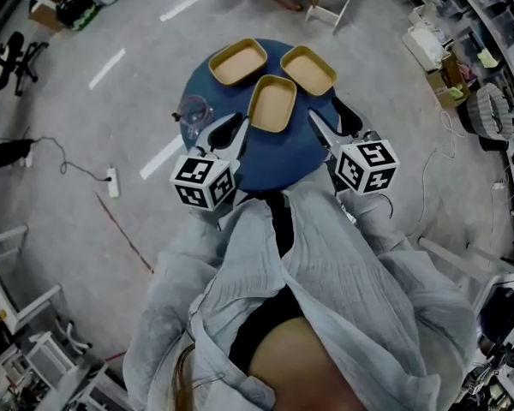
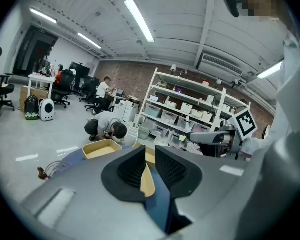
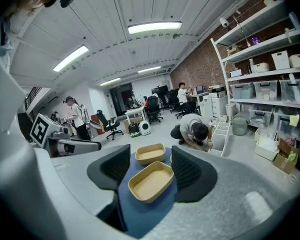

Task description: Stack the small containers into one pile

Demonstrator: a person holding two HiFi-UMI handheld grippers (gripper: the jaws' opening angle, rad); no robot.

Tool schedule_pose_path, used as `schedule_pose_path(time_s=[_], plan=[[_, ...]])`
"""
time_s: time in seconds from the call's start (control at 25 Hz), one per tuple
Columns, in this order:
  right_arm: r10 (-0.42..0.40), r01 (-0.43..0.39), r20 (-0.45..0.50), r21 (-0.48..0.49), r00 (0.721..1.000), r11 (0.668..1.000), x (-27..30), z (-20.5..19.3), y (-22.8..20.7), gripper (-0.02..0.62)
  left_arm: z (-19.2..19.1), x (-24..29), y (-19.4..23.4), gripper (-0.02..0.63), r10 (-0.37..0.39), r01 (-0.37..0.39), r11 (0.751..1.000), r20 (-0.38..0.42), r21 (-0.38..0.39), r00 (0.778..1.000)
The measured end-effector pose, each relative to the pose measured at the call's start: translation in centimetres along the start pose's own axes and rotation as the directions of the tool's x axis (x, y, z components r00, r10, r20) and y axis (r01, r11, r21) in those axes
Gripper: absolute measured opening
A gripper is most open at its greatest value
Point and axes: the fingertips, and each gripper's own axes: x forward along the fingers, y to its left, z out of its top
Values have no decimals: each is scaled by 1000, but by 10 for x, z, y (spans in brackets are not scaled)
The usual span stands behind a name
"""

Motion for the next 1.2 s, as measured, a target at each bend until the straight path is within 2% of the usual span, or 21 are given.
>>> schedule_pose_path(time_s=[0.12,0.28,0.6,0.88,1.04,1.2], plan=[[-17,17,2,12,1000,1000,5,-3,-3,252,-3,8,14,52,8,-8,1000,-16,2,1000],[-53,53,-42,12,998,999,1,-15,-12,252,-11,15,15,46,-26,25,999,-33,-36,999],[-112,113,-134,0,985,994,3,-22,-68,252,-25,37,4,44,-48,42,996,-79,-76,996],[-160,185,-202,110,966,977,38,-41,-124,235,-31,57,10,38,5,-16,994,-111,-107,994],[-218,270,-240,208,946,940,56,-62,-158,224,-41,66,20,28,56,-74,990,-145,-121,988],[-227,309,-282,291,932,905,74,-80,-184,208,-43,75,28,11,100,-124,982,-160,-146,982]])
